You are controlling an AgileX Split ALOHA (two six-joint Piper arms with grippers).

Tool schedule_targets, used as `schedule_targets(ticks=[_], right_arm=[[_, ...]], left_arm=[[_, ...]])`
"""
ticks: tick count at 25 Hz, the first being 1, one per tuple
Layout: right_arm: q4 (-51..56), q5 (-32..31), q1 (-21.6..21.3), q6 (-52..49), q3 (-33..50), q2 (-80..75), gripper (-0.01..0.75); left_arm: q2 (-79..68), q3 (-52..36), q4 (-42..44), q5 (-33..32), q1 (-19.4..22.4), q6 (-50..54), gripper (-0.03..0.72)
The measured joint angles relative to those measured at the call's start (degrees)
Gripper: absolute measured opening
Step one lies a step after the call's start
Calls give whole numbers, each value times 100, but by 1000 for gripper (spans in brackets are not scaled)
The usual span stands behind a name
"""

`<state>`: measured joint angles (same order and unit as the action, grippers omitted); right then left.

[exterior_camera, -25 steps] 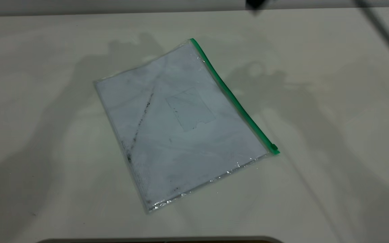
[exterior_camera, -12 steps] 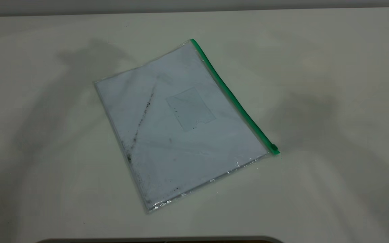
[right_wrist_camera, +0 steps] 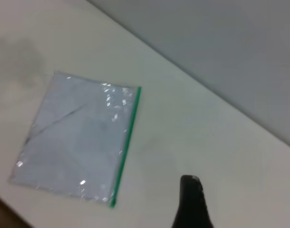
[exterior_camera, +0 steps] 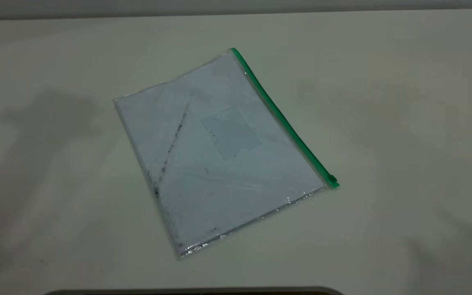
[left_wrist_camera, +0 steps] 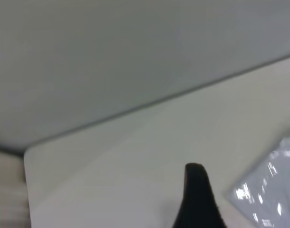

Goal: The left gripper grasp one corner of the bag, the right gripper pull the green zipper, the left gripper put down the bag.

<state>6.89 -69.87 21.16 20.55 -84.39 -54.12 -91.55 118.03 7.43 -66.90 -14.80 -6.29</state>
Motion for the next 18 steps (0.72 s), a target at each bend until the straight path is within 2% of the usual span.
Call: schedule_targets(ticks=[12, 18], right_arm=[[577, -34, 0, -14, 3220, 3106, 585], [577, 71, 0, -105, 4355, 4271, 585]], left_arm=[[4239, -4593, 36, 0, 0, 422, 590], [6062, -6229, 30, 0, -6, 440, 590]])
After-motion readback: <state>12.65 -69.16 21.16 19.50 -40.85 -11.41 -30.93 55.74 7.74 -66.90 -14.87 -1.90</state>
